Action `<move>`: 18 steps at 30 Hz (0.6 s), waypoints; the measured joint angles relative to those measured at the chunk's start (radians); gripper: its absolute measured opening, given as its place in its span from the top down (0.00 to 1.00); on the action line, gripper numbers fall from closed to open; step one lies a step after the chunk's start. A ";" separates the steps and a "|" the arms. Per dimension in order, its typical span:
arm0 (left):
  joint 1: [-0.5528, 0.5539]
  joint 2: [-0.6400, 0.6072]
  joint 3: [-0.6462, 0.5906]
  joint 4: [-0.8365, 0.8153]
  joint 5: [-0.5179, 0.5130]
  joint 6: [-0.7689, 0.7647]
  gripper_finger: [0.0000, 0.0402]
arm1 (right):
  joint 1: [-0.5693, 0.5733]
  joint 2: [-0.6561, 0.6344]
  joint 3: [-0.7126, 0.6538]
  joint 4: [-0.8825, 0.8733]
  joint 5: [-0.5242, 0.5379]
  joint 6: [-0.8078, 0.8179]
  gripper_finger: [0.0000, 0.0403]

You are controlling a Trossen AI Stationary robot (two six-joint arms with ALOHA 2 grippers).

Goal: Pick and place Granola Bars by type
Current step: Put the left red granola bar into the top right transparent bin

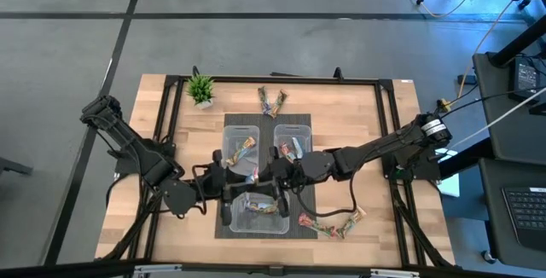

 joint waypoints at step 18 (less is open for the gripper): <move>-0.023 0.000 0.000 0.000 0.041 0.142 0.71 | -0.007 0.000 0.002 -0.115 -0.017 0.062 0.84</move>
